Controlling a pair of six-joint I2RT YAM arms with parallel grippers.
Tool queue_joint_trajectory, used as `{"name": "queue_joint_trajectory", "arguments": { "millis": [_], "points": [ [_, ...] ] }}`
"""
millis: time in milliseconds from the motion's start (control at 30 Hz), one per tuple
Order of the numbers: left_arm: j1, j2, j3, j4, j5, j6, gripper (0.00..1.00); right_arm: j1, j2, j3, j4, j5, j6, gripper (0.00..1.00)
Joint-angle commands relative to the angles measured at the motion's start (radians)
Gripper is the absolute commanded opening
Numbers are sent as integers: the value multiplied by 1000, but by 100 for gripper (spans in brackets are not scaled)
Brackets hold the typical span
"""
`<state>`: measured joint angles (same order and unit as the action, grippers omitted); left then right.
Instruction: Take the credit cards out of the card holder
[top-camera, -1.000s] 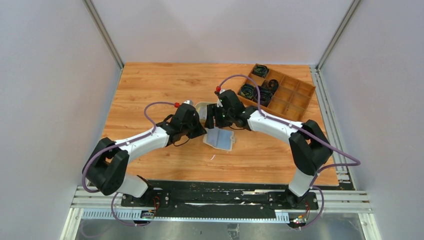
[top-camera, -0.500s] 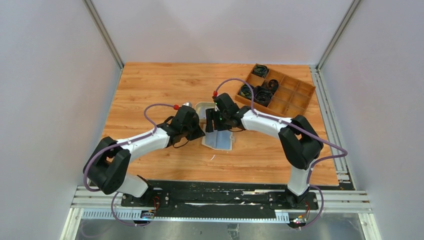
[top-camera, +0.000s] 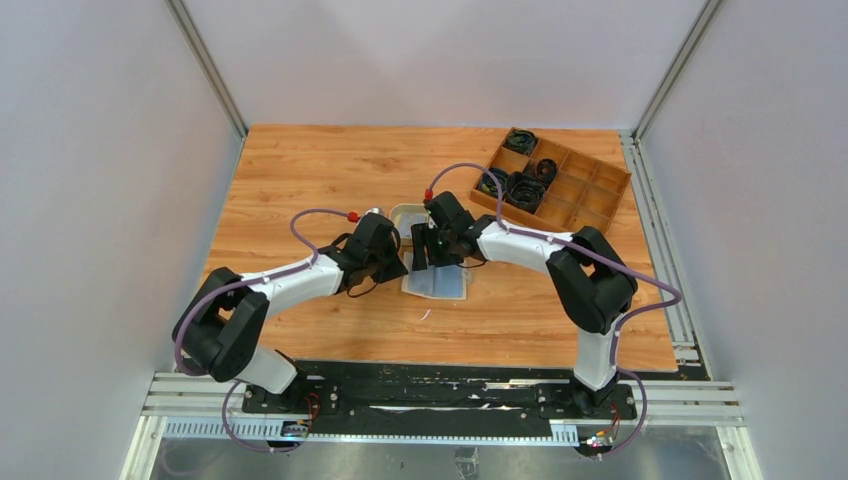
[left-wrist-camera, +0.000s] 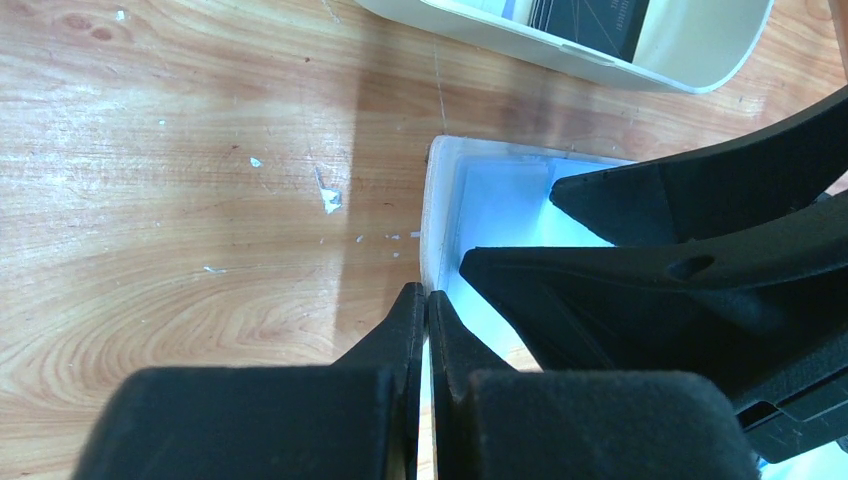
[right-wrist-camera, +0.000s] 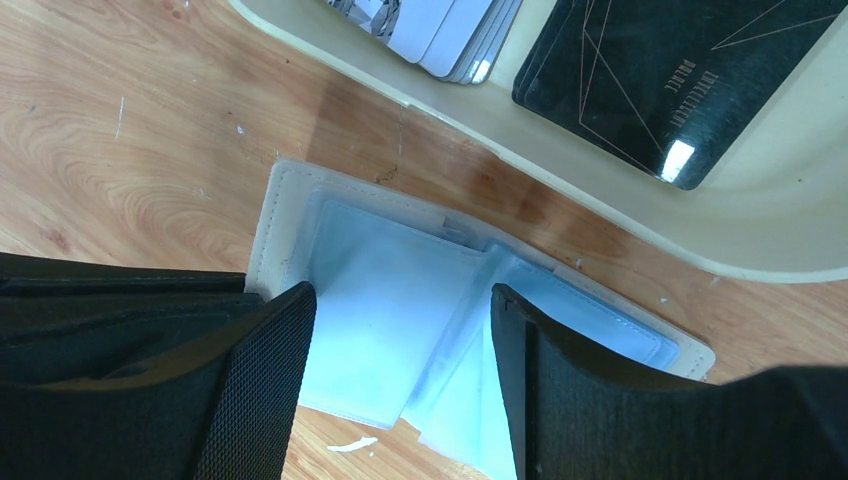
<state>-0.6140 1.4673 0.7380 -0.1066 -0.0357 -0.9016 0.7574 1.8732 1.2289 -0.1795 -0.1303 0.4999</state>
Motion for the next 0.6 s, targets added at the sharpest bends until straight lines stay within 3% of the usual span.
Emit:
{"name": "queue_joint_trajectory", "arguments": {
  "millis": [0,567],
  "points": [
    [-6,14,9,0,-22,4,0,15,24,4,-10,1,-18,68],
    [-6,21,37,-30,-39,13,0,36,46,52,5,15,-28,68]
  ]
}}
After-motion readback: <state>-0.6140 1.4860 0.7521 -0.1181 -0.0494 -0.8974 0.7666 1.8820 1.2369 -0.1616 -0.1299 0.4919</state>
